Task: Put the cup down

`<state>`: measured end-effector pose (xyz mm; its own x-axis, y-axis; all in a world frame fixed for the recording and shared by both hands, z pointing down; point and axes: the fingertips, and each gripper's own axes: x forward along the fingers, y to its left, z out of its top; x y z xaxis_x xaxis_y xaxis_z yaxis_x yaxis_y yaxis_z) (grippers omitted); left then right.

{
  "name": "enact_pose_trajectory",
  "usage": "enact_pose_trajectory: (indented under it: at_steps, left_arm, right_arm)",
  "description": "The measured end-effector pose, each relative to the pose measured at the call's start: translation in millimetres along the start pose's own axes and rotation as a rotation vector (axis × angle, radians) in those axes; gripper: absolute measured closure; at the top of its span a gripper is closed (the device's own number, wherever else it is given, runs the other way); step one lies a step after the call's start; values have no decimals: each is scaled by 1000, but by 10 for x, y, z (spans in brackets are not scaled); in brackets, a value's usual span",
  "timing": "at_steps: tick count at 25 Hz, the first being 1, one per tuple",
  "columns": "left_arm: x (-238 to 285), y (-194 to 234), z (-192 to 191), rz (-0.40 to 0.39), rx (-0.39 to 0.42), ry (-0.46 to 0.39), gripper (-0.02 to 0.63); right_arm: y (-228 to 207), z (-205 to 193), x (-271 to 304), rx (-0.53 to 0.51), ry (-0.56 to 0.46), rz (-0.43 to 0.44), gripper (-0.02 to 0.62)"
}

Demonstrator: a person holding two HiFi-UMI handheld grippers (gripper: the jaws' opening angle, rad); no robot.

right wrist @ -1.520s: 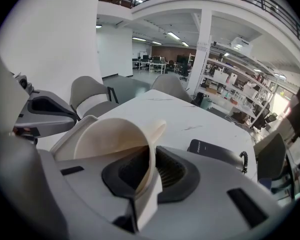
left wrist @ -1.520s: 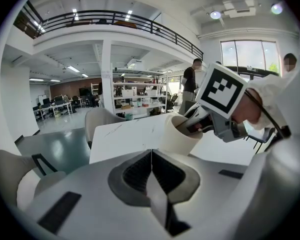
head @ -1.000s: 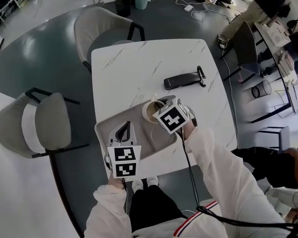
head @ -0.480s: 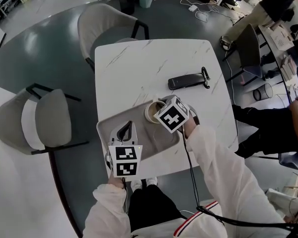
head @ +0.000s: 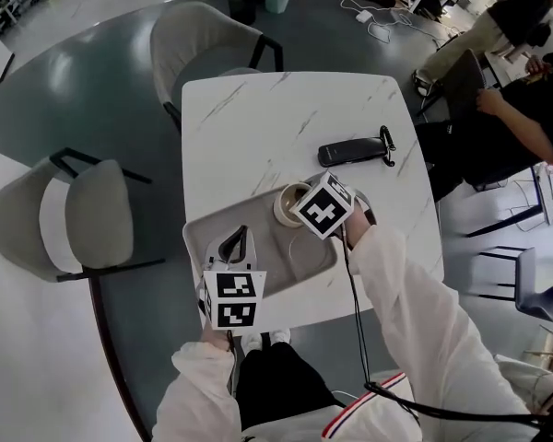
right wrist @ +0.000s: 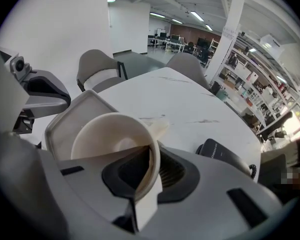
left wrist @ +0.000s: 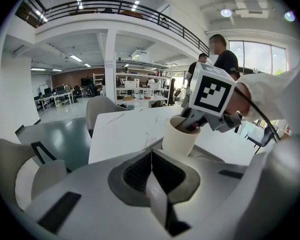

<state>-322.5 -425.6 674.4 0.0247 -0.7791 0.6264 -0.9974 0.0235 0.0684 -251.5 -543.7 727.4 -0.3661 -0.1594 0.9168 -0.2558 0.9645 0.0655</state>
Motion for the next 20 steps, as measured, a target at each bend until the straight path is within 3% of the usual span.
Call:
enact_pose_trajectory:
  at_steps: [20]
  left_arm:
    - [-60,14,-126,-21,-18,26,595]
  right_arm:
    - [-30,-28,65,-12,8,12,549]
